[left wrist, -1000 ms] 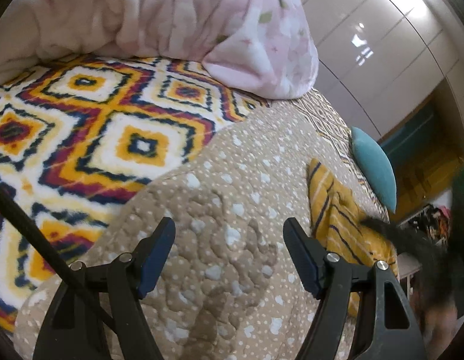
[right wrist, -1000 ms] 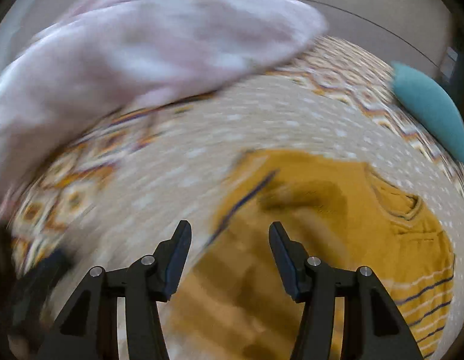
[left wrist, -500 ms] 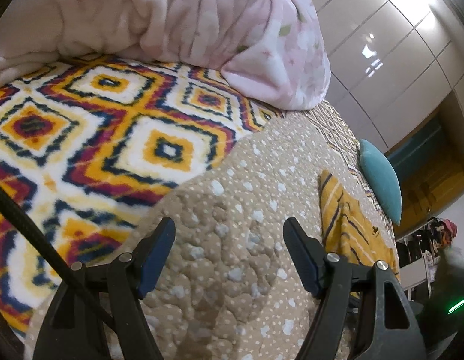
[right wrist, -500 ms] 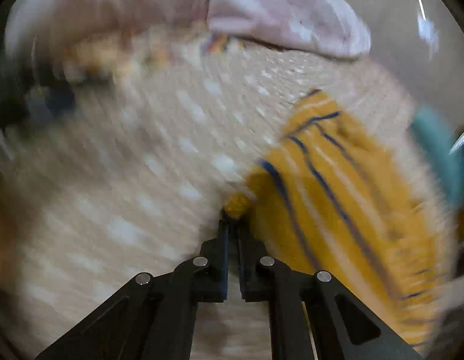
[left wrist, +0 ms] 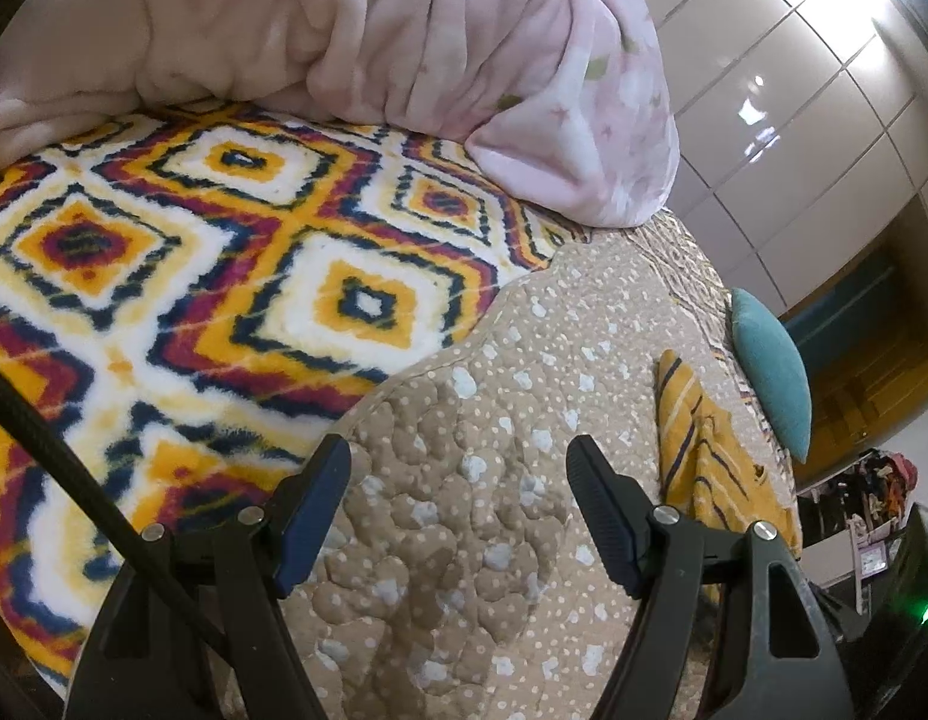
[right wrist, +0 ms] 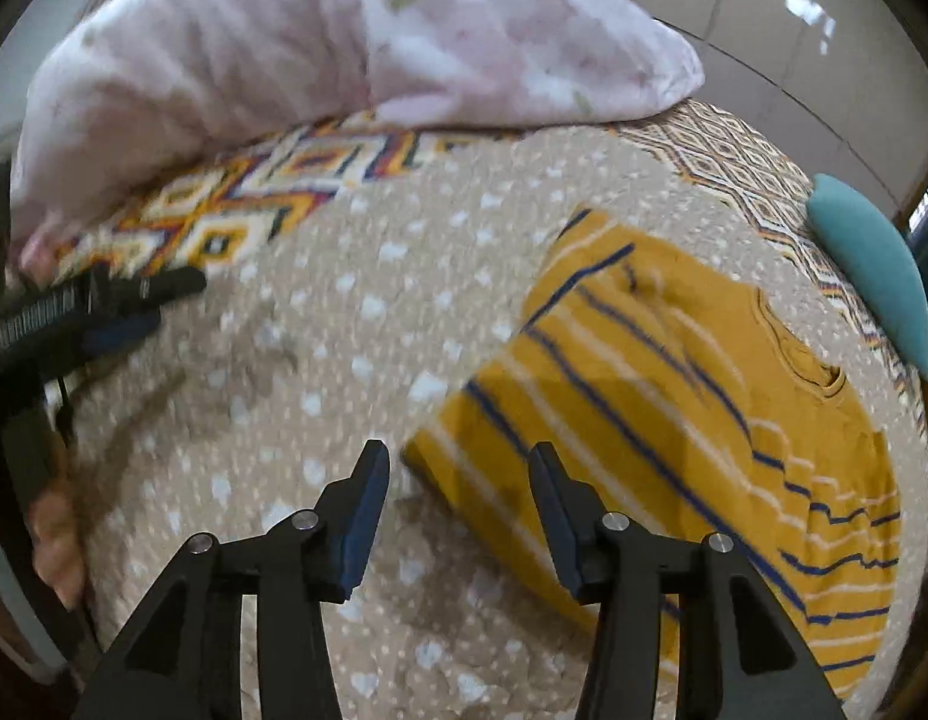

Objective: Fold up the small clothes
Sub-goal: 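Grasp the sweater edge with the right gripper and fold it over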

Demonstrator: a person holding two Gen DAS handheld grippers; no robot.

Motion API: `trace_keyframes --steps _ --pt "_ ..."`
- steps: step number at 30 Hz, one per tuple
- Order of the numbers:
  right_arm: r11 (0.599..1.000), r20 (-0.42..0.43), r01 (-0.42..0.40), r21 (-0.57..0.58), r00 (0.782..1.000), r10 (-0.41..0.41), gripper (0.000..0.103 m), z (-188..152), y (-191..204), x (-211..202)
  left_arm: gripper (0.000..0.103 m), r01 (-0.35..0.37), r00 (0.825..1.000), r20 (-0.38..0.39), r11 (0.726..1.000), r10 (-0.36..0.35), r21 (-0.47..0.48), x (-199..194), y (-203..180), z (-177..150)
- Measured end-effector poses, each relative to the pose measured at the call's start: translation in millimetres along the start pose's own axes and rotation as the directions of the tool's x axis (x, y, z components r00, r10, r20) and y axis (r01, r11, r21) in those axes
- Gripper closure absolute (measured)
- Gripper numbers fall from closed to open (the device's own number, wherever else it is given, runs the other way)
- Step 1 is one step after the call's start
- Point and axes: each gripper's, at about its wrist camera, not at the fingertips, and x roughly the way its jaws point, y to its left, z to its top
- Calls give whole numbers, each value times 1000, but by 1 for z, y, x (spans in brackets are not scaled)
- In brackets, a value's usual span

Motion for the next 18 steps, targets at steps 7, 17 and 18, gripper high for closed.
trace_keyframes --steps 7,17,18 --pt "950 6 259 -176 965 -262 51 -12 23 26 30 -5 1000 -1 1000 5 3 1 0 2" --pt "882 69 390 -265 920 -387 51 4 42 46 29 -26 1000 -1 1000 26 17 4 -3 -1" --pt "880 74 394 -267 918 -389 51 3 43 47 29 -26 1000 -2 1000 26 16 4 -2 0"
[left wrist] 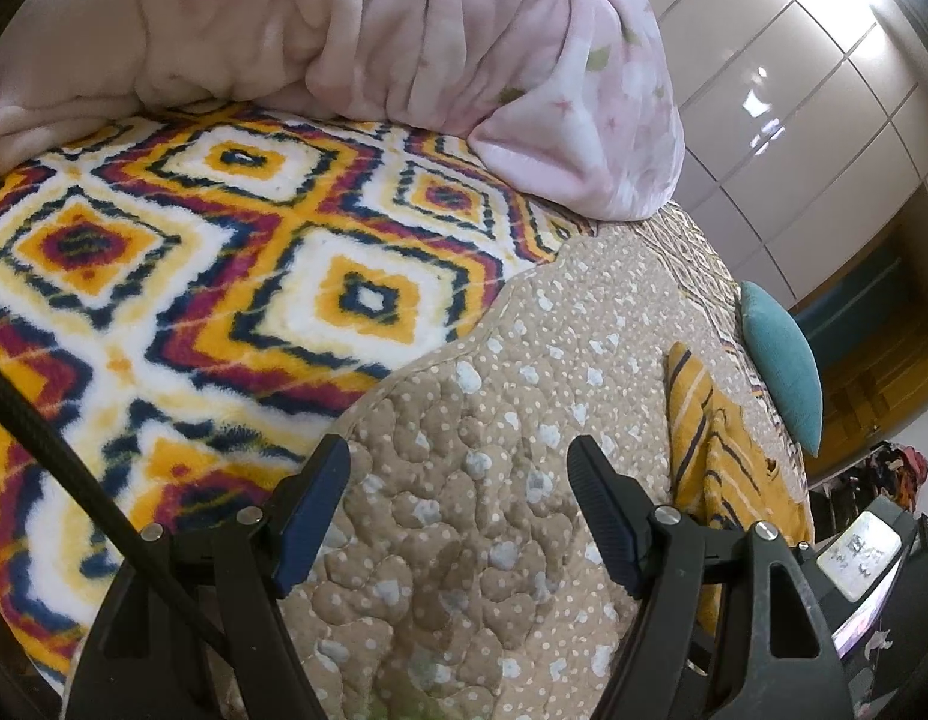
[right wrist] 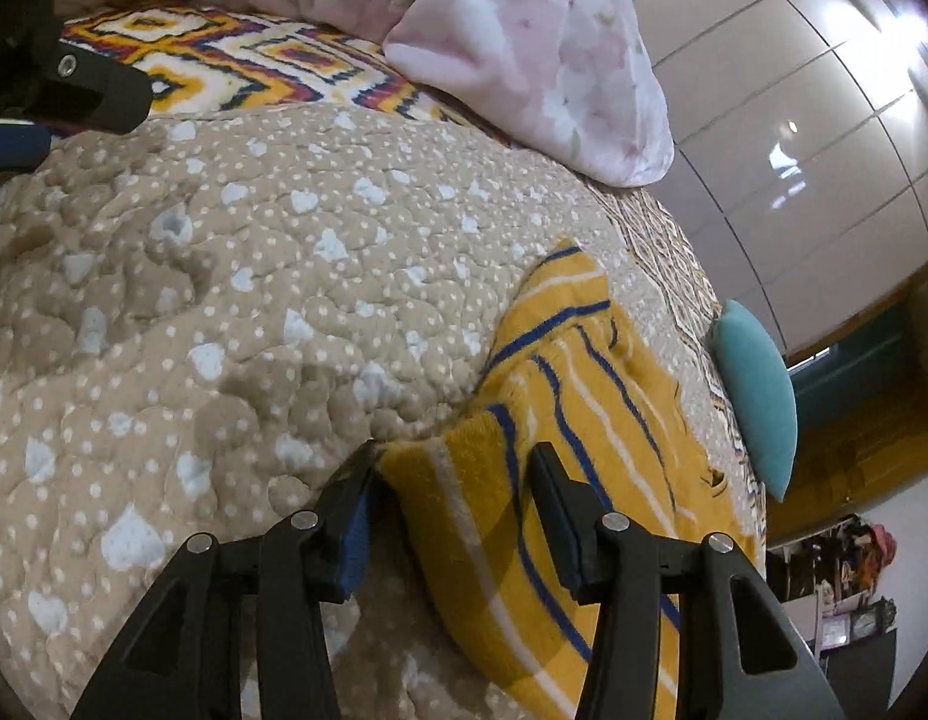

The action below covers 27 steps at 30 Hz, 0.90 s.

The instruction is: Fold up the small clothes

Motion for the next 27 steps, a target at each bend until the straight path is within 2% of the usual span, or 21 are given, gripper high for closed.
trace_keyframes --steps 6,8,10,13,17,20,23,25,27 --pt "1000 31 -5 24 1000 4 52 -4 2 1 29 2 1000 -2 1000 -2 -2 0 0 1" --pt "997 25 -47 61 999 45 63 -5 -1 2 29 2 1000 -3 1000 -2 -2 0 1 1" --pt "992 11 -66 105 998 65 79 -4 -7 2 29 -5 1000 -1 1000 5 1 0 -1 0" --pt "967 10 -134 216 991 135 85 -2 -26 1 29 -16 1000 0 1000 16 7 -1 -5 -3" --pt "880 58 -267 392 962 267 87 -6 -68 -4 28 4 1000 -5 1000 -4 -3 -3 -15 -9" --pt "816 109 -327 477 943 314 88 -15 -99 -11 28 20 1000 8 1000 -20 18 -7 -31 -16" --pt "738 185 -355 574 934 306 89 -31 -148 -22 28 33 999 36 997 -36 74 -13 -54 -27" --pt "659 238 -366 657 930 279 90 -56 -193 -30 26 37 998 50 990 -45 135 -16 -72 -39" --pt "564 267 -354 746 935 234 91 -99 -243 -34 26 37 997 55 981 -48 189 -16 -87 -51"
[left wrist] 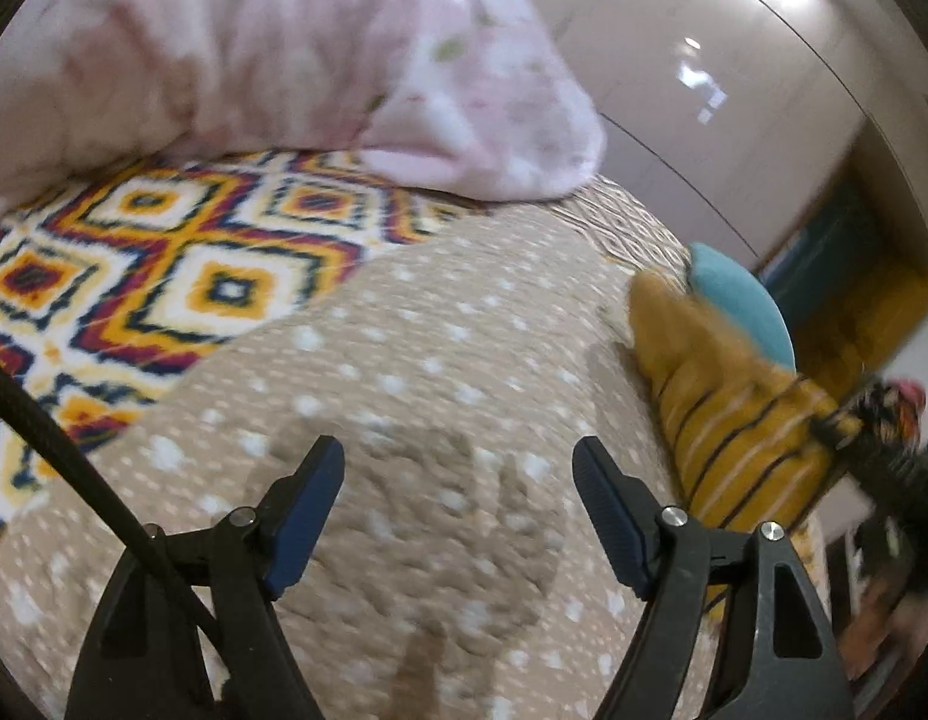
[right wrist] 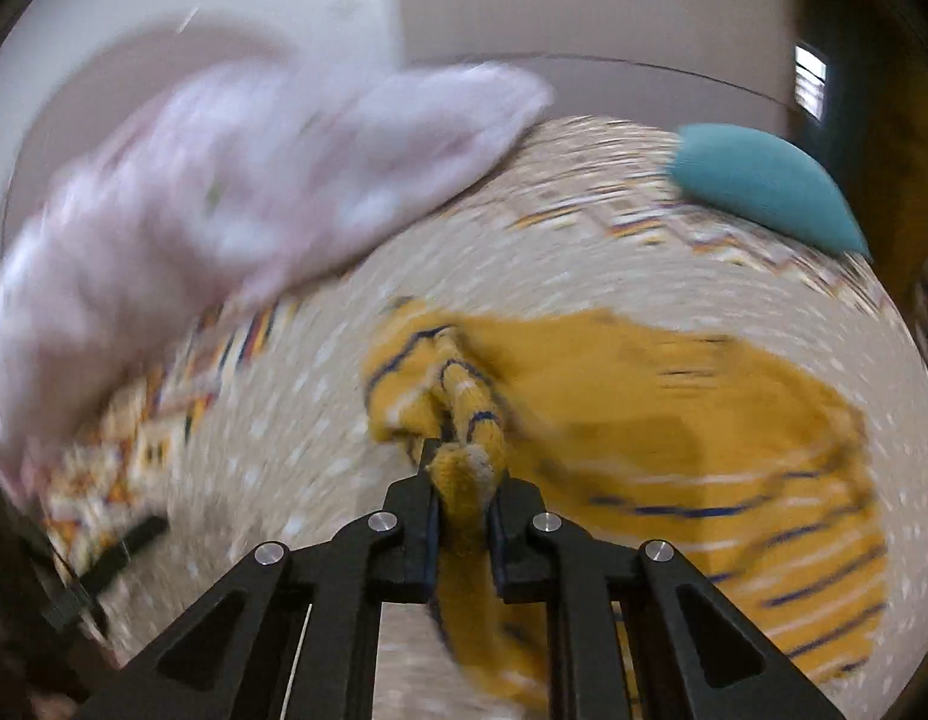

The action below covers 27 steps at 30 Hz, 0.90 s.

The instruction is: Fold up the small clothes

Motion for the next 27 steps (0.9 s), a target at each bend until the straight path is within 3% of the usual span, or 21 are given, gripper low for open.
trace_keyframes --steps 4,6,9,11,15,19,27 --pt "964 50 64 257 996 -79 94 -11 -127 -38 26 42 999 -33 996 -39 81 1 -36 -15" --pt "913 15 107 395 992 -123 94 -38 -190 -43 26 68 997 -54 992 -62 109 1 -52 -20" --pt "849 -48 139 510 990 -133 94 -83 -245 -38 26 85 994 -79 980 -72 182 2 -82 -31" --pt "839 -50 98 536 995 -85 94 -103 -257 -35 26 91 993 -101 966 -69 242 4 -102 -38" --pt "884 -27 62 464 998 -56 94 -105 -240 -43 26 136 981 -170 948 -89 288 14 -137 -46" --pt "913 -31 47 405 999 -38 94 -96 -234 -40 25 208 961 -241 934 -139 291 24 -175 -50" --pt "913 -10 0 407 1000 4 94 -108 -246 -59 24 296 918 -363 887 -162 354 47 -239 -70"
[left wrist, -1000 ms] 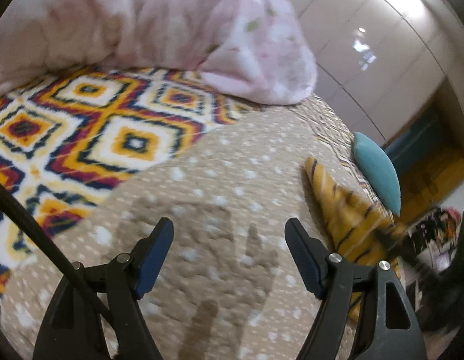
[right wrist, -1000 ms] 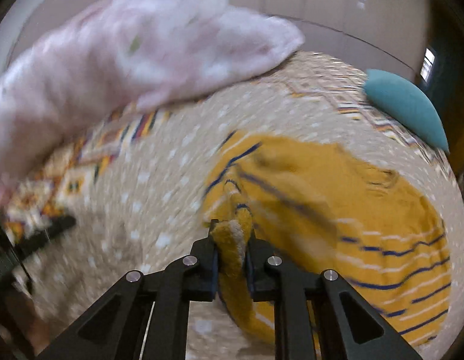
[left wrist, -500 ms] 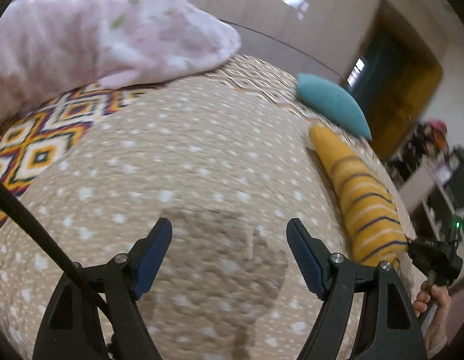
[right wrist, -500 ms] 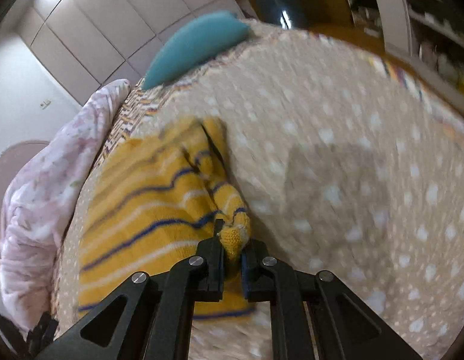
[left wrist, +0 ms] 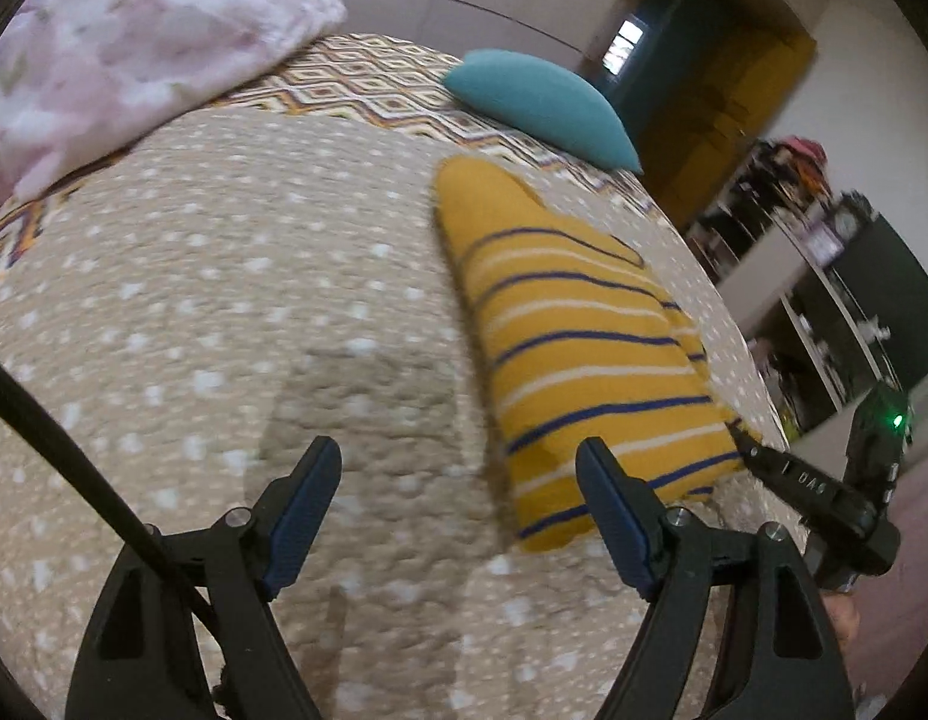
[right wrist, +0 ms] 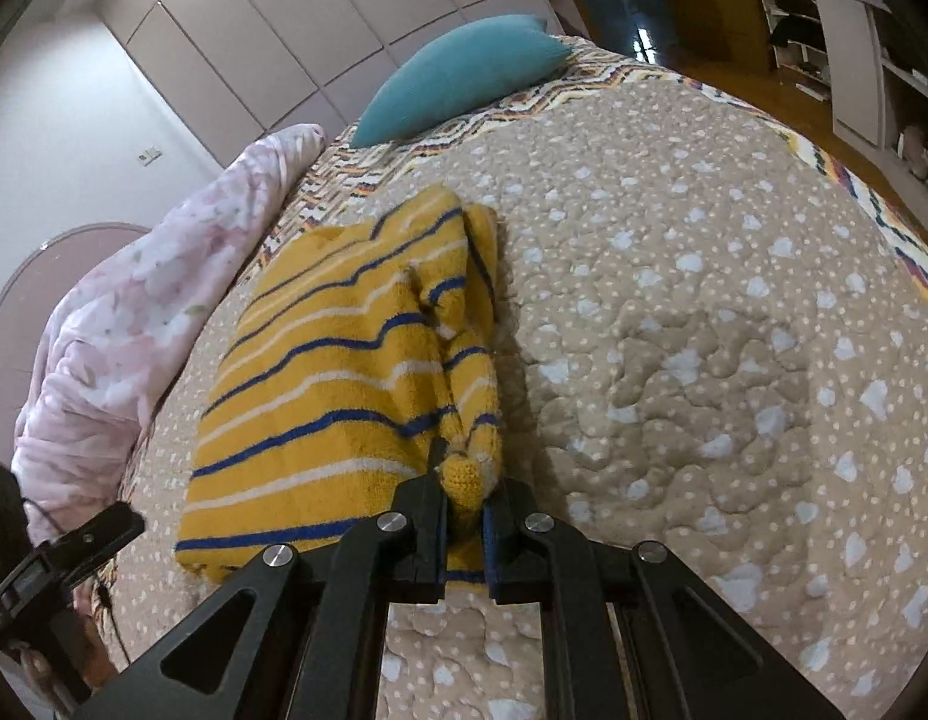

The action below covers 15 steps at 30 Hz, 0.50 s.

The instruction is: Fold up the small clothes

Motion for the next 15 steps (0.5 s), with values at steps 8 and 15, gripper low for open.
trace_keyframes --steps 8,15 --pt "995 27 -100 16 995 100 94 -6 -2 -23 23 -46 999 6 982 45 184 24 -34 -20" --pt "992 -13 -106 74 994 108 94 -25 -21 -6 83 -119 990 -55 971 133 207 57 -43 -2"
